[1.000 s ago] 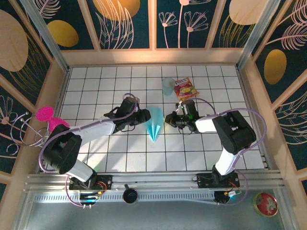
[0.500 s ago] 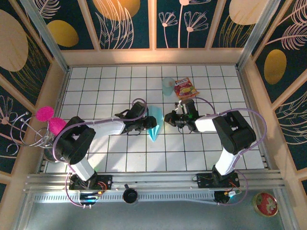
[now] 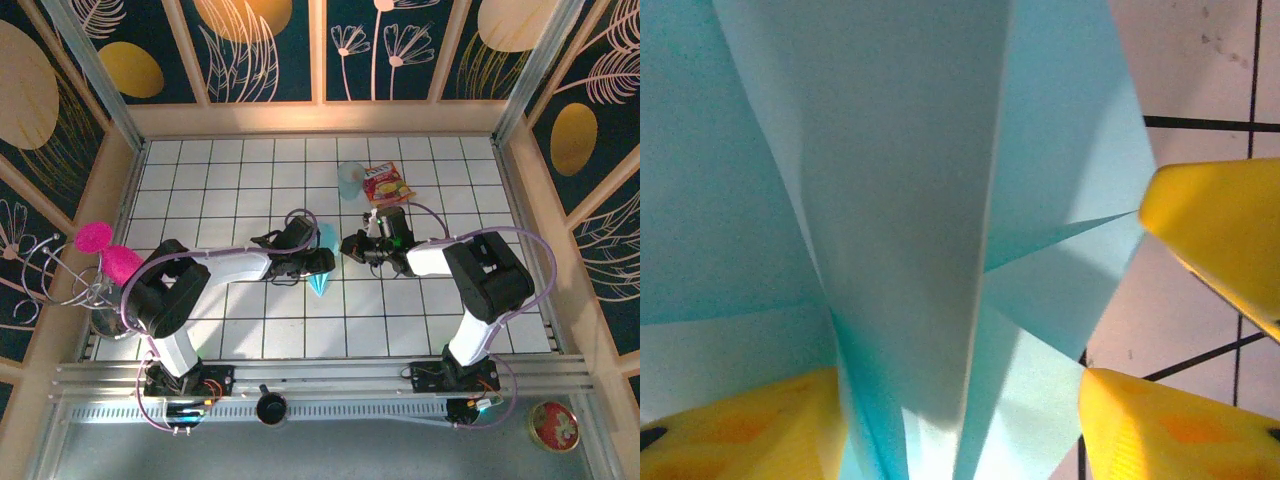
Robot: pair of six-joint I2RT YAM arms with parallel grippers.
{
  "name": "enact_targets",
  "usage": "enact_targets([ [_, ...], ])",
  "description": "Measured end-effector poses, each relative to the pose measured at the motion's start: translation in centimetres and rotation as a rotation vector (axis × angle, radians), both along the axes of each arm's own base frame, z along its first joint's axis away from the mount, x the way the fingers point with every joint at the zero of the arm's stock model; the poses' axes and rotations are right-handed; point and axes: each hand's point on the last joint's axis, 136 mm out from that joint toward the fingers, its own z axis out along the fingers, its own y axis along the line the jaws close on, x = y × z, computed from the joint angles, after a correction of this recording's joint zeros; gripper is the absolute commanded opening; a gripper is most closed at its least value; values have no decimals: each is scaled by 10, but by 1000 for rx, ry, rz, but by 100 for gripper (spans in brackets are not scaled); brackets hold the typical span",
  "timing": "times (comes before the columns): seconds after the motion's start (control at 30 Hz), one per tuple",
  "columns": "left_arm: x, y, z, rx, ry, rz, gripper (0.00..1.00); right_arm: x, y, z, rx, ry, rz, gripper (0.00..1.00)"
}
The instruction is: Fold a paper plane with a square sheet of paper (pick it up from the middle)
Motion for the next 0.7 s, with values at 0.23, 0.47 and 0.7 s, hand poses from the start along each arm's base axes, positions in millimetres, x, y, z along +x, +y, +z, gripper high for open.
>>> enact_targets([
  [0.23, -1, 2, -2, 28, -11, -10, 71, -1, 2, 2, 14, -1, 10, 0],
  [0.47, -1, -2, -1, 32, -28, -37, 86, -1, 2, 3, 14, -2, 10, 0],
  [0.7, 1, -1, -1, 48, -33, -47, 75, -1, 2, 3, 15, -3, 10, 0],
])
